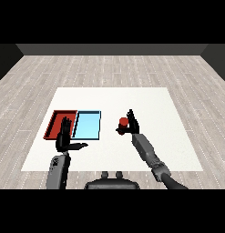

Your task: Pick the red can and put it in the red box

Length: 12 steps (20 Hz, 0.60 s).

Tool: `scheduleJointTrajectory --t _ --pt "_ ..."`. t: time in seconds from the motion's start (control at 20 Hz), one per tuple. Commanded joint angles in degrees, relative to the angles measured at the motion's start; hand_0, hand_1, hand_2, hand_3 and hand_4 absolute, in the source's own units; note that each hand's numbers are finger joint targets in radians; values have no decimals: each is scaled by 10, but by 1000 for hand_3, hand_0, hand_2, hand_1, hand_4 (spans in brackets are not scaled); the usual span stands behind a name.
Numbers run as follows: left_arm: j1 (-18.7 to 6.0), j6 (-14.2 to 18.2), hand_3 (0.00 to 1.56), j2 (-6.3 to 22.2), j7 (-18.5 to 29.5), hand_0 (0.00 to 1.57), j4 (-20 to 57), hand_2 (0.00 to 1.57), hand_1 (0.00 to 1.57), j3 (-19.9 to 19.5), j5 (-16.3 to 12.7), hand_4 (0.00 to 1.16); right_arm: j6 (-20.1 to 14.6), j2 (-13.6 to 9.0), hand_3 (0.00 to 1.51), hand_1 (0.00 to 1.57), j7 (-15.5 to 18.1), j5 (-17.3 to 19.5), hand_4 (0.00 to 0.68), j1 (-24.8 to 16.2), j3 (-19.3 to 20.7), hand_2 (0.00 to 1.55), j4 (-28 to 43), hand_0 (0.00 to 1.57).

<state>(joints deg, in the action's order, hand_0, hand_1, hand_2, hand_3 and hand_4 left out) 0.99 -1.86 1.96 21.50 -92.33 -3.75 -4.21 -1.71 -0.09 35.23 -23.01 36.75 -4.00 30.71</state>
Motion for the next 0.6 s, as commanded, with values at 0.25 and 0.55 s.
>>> scheduleJointTrajectory --t 0.25,0.55 --pt "26 -12 0 6 6 0 -22 0 0 1 -3 0 8 1 0 0 13 -3 0 10 5 0 -34 0" --pt "-5 4 0 7 -2 0 3 0 0 -6 5 0 2 1 0 0 41 -47 0 88 -34 0 -131 0"
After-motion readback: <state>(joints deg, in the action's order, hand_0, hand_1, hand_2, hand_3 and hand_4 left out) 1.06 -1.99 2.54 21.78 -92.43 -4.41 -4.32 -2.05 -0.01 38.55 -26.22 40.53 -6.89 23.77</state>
